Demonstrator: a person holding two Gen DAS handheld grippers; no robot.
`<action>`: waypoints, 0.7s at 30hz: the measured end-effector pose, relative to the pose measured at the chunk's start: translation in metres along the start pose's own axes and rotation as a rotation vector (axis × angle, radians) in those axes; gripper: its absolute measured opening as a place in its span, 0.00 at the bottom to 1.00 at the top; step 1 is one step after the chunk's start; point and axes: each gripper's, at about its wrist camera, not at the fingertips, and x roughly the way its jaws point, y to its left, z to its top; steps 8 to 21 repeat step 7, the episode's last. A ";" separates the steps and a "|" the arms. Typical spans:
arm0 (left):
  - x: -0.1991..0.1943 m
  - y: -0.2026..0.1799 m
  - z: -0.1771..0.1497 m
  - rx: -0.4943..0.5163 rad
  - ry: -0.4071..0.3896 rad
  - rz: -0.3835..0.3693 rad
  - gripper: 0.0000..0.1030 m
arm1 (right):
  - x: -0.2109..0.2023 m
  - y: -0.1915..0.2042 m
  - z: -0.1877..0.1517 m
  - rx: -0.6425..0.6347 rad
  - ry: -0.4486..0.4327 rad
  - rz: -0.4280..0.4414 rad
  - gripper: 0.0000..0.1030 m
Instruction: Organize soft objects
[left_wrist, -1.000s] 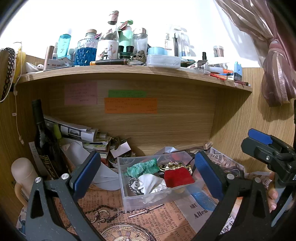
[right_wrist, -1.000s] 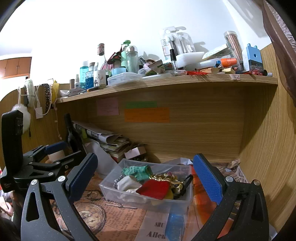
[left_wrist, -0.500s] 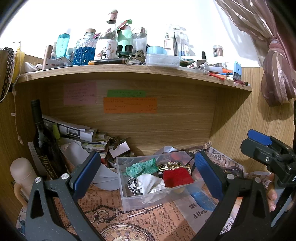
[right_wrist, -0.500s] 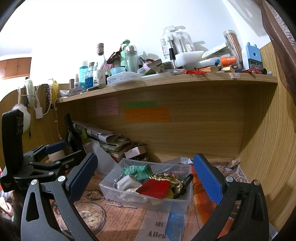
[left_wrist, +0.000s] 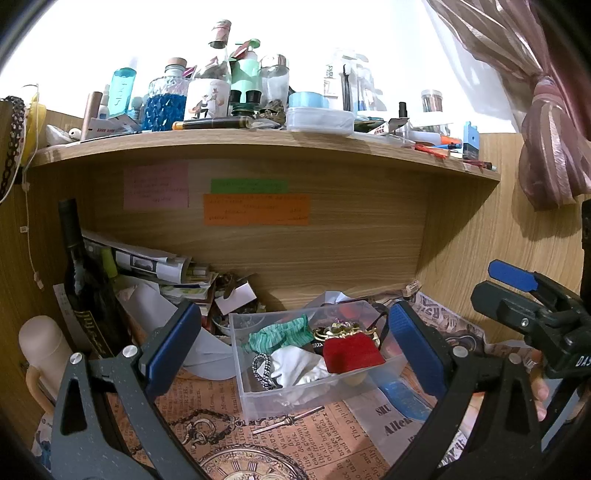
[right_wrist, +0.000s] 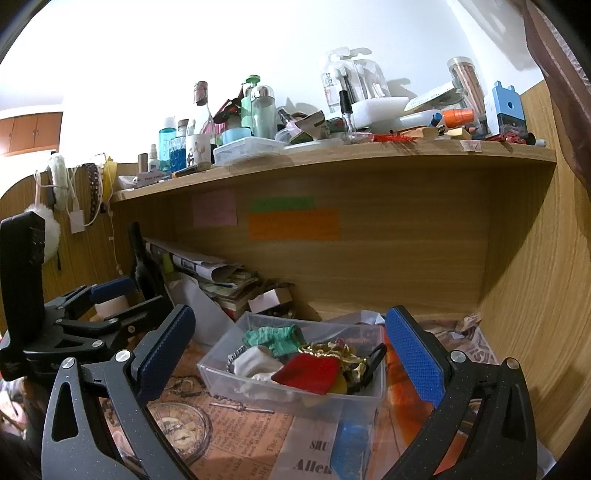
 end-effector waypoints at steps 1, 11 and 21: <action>0.000 0.001 0.000 0.002 0.000 -0.003 1.00 | 0.001 0.000 0.000 0.001 0.001 0.001 1.00; 0.000 0.002 0.000 0.007 0.002 -0.014 1.00 | 0.003 0.000 -0.002 0.002 0.010 0.004 1.00; 0.000 0.002 0.000 0.007 0.002 -0.014 1.00 | 0.003 0.000 -0.002 0.002 0.010 0.004 1.00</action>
